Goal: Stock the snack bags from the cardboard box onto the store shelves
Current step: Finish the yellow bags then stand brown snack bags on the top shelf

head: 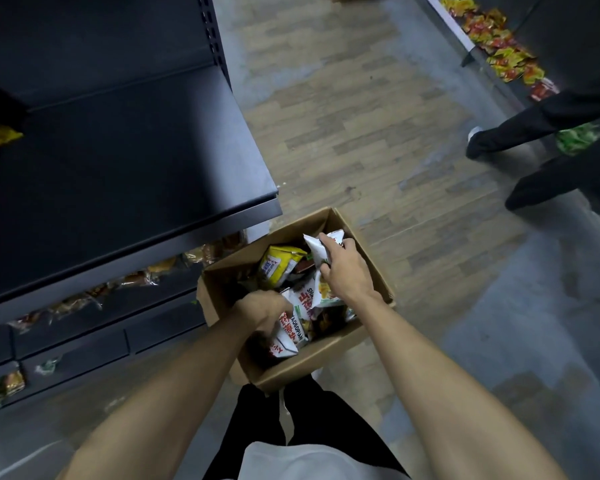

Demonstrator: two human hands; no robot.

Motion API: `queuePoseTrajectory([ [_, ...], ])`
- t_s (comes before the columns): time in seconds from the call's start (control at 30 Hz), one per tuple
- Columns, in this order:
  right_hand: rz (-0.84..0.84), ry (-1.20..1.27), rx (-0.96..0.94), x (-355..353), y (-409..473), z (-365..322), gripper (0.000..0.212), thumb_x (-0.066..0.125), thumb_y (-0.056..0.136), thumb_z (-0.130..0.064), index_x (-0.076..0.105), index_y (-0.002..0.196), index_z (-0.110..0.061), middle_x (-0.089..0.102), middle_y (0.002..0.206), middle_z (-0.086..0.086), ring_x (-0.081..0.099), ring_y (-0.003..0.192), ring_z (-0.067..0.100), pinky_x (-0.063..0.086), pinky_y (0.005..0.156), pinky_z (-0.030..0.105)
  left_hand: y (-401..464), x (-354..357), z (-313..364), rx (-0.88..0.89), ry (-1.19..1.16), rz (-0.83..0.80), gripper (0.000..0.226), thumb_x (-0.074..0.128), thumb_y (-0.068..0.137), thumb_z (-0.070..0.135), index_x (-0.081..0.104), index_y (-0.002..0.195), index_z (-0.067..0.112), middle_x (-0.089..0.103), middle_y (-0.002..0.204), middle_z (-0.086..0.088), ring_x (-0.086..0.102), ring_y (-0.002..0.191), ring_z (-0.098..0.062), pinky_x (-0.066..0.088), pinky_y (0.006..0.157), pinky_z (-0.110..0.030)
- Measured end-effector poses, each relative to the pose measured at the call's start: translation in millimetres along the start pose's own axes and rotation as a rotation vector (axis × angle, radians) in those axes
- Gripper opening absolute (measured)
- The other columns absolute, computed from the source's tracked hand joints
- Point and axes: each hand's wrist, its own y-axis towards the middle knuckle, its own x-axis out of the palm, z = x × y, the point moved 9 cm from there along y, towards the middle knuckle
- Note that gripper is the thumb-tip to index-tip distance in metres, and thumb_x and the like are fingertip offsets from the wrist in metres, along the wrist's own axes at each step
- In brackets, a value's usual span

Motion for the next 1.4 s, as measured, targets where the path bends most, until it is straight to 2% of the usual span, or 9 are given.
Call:
queuePoseTrajectory([
  [0.2, 0.027, 0.003, -0.015, 4.7, 0.0, -1.1, 0.060, 0.057, 0.094, -0.022, 0.033, 0.149, -0.027, 0.043, 0.129, 0.010, 0.053, 0.109, 0.030, 0.048, 0.092, 0.042, 13.1, 48.0, 11.4, -0.037, 0.059, 0.059, 0.026, 0.053, 0.093, 0.014, 0.060, 0.119, 0.012, 0.060, 0.120, -0.011, 0.059, 0.109, -0.029, 0.049, 0.094, -0.038],
  [0.33, 0.029, 0.002, -0.009, 4.8, 3.5, -0.3, 0.057, 0.057, 0.094, -0.022, 0.035, 0.146, -0.027, 0.043, 0.128, 0.010, 0.053, 0.109, 0.030, 0.048, 0.090, 0.042, 4.3, 11.4, -6.5, -0.118, -0.094, 0.117, 0.029, 0.069, 0.082, 0.018, 0.065, 0.111, 0.014, 0.067, 0.108, -0.009, 0.065, 0.099, -0.027, 0.053, 0.086, -0.032],
  [0.47, 0.020, -0.009, -0.002, 6.3, 4.2, -0.7, 0.055, 0.057, 0.094, -0.023, 0.036, 0.145, -0.027, 0.043, 0.129, 0.010, 0.052, 0.111, 0.030, 0.048, 0.089, 0.042, -0.6, -41.7, -41.3, -0.220, -0.291, 0.323, 0.031, 0.055, 0.089, 0.012, 0.062, 0.119, 0.013, 0.063, 0.118, -0.013, 0.061, 0.107, -0.032, 0.050, 0.090, -0.035],
  [0.53, 0.032, -0.028, -0.014, 8.9, 2.0, -2.3, 0.056, 0.057, 0.093, -0.023, 0.036, 0.145, -0.027, 0.043, 0.129, 0.010, 0.051, 0.111, 0.030, 0.048, 0.089, 0.042, -11.3, -62.8, -66.2, -0.376, -0.231, 0.639, 0.032, 0.055, 0.089, 0.013, 0.063, 0.119, 0.006, 0.068, 0.107, -0.012, 0.066, 0.093, -0.029, 0.055, 0.079, -0.032],
  [0.6, 0.043, -0.040, -0.026, 12.5, -0.6, -3.1, 0.057, 0.058, 0.093, -0.022, 0.036, 0.145, -0.026, 0.044, 0.130, 0.010, 0.051, 0.110, 0.030, 0.048, 0.090, 0.043, -25.6, -58.3, -68.8, -0.504, -0.186, 0.671, 0.028, 0.068, 0.079, 0.018, 0.068, 0.104, 0.006, 0.070, 0.079, -0.008, 0.066, 0.062, -0.021, 0.052, 0.050, -0.024],
  [0.7, 0.037, -0.072, -0.048, 19.1, -2.2, -4.0, 0.055, 0.058, 0.092, -0.021, 0.038, 0.143, -0.026, 0.044, 0.132, 0.010, 0.051, 0.111, 0.030, 0.048, 0.091, 0.044, -35.6, -39.9, -49.9, -0.553, -0.344, 0.688, 0.007, 0.059, 0.092, 0.012, 0.064, 0.096, 0.010, 0.069, 0.081, -0.007, 0.068, 0.068, -0.024, 0.050, 0.054, -0.030],
  [0.83, 0.038, -0.087, -0.048, 26.5, 0.3, -4.4, 0.054, 0.058, 0.091, -0.020, 0.040, 0.141, -0.027, 0.044, 0.133, 0.009, 0.050, 0.111, 0.031, 0.047, 0.091, 0.045, -34.3, -20.8, -24.2, -0.563, -0.583, 0.783, 0.026, 0.051, 0.095, 0.011, 0.053, 0.121, 0.010, 0.059, 0.113, -0.011, 0.065, 0.094, -0.032, 0.052, 0.076, -0.041],
  [1.0, 0.128, 0.022, 0.035, 33.3, 5.8, 2.8, 0.054, 0.057, 0.091, -0.015, 0.041, 0.142, -0.024, 0.039, 0.139, 0.010, 0.045, 0.112, 0.031, 0.048, 0.086, 0.047, -6.1, 3.0, -3.5, -0.518, -0.681, 0.658, 0.088, 0.063, 0.087, 0.021, 0.006, 0.153, 0.015, 0.018, 0.146, -0.017, 0.035, 0.126, -0.038, 0.037, 0.105, -0.046],
  [1.4, -0.065, -0.083, 0.104, 96.3, 38.8, 34.2, 0.083, 0.049, 0.089, -0.053, 0.008, 0.155, -0.025, 0.025, 0.150, 0.013, 0.034, 0.126, 0.035, 0.037, 0.102, 0.047, 46.4, 21.9, -35.6, -0.548, -0.528, 0.612, 0.097, 0.060, 0.091, 0.030, -0.015, 0.151, 0.015, 0.015, 0.148, -0.022, 0.047, 0.117, -0.038, 0.047, 0.092, -0.046],
])
